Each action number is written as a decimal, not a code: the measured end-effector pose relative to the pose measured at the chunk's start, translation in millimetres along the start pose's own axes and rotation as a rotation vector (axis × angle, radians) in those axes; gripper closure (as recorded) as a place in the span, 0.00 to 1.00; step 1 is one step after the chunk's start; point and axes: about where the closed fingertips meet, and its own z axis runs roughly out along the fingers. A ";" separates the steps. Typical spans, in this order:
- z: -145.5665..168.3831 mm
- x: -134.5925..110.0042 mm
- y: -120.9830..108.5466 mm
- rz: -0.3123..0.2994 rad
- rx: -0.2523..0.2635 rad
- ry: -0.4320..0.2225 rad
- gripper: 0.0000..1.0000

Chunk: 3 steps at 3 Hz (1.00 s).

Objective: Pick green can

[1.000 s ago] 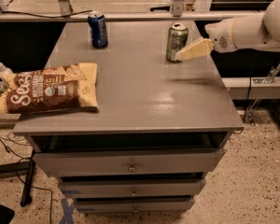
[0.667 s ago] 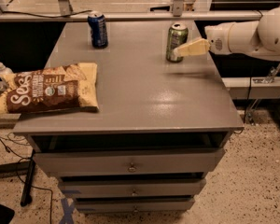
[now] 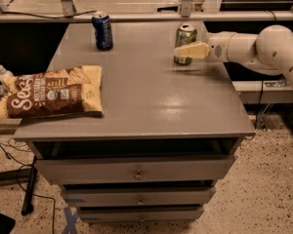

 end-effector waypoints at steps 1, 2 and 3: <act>12.0 -0.9 4.9 0.022 -0.023 -0.037 0.18; 13.2 -0.7 6.0 0.035 -0.026 -0.058 0.41; 10.5 -5.7 7.8 0.040 -0.027 -0.077 0.64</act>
Offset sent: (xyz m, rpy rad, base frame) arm 0.0035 0.0067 -0.0011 0.0983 -0.0218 -0.0012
